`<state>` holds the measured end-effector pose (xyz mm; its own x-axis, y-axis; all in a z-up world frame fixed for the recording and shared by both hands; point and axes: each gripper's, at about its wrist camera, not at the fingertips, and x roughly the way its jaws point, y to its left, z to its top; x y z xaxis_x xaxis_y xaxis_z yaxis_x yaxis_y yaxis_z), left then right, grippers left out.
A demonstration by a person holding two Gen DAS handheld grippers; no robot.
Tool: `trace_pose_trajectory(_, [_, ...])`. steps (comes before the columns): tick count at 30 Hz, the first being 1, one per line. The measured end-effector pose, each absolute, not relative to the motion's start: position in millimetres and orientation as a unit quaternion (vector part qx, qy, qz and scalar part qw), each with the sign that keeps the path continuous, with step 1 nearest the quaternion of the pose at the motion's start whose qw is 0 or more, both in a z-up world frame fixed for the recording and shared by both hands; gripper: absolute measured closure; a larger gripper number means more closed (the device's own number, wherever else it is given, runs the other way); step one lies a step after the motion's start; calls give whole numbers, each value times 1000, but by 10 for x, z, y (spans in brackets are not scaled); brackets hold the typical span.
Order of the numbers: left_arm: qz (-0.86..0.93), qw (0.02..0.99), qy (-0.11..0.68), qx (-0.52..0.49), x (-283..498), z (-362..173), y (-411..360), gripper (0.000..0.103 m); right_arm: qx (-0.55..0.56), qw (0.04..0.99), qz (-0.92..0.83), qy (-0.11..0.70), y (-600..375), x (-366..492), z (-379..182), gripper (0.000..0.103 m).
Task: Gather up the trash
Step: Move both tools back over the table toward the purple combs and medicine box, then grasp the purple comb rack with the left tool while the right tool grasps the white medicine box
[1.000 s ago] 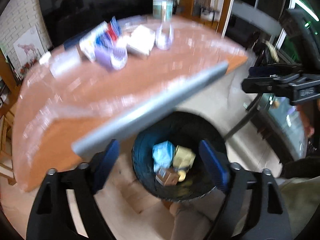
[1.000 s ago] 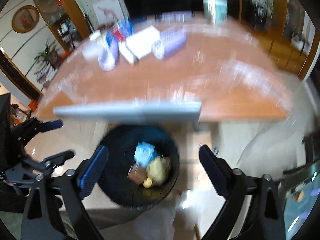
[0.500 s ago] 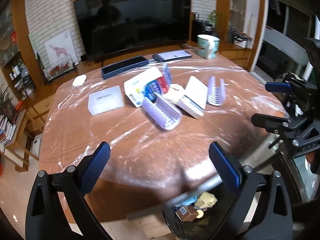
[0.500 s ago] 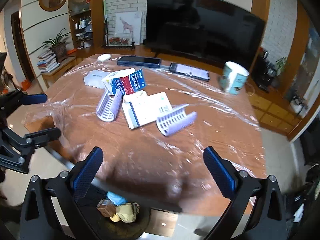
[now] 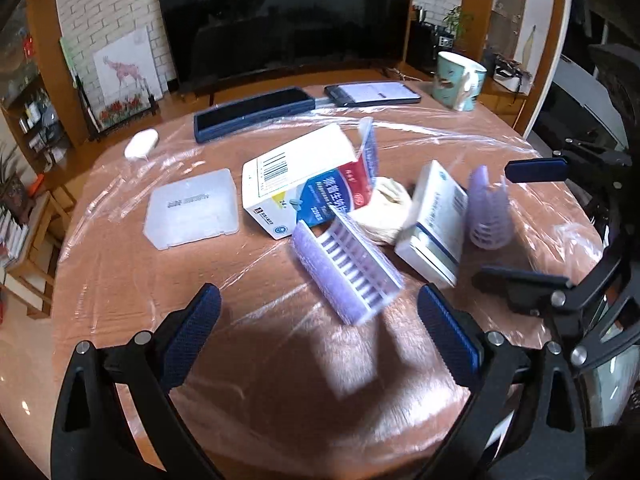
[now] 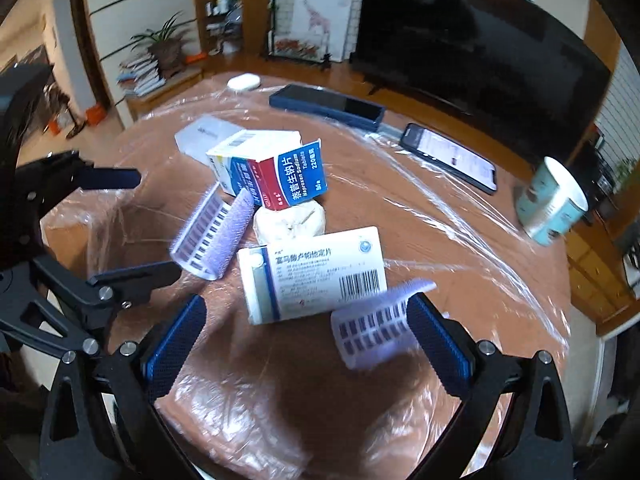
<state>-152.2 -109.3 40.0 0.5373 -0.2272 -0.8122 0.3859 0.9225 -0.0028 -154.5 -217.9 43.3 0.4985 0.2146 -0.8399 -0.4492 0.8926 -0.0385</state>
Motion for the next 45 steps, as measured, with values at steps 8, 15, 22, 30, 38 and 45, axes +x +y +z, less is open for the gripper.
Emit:
trace_pose_trajectory(8, [-178,860,475,57,-1205,303,-1102,4,-162,831,226,481,-2134,-1226,275,4])
trace_pose_trajectory(15, [-181,847,498,44,-1030,177,-1136,4,-140,813,255,505,-2139,-1093,123,4])
trace_pose_trajectory(22, [-179,837,514,61,-1018,74,-1170,7,-134,795,255,534,-2095,-1134,-33,4])
trace_pose_trajectory(30, [-173,843,499,102,-1077,98,-1217,41,-62,817,245,518,-2279,-1196,19,10])
trace_pose_trajectory(38, [-172,850,492,77,-1117,201,-1127,58,6,837,239,492,-2463,-1289,240,10])
trace_pose_trajectory(45, [-175,855,483,73,-1226,258,-1077,58,37,847,245,470,-2483,-1384,405,10])
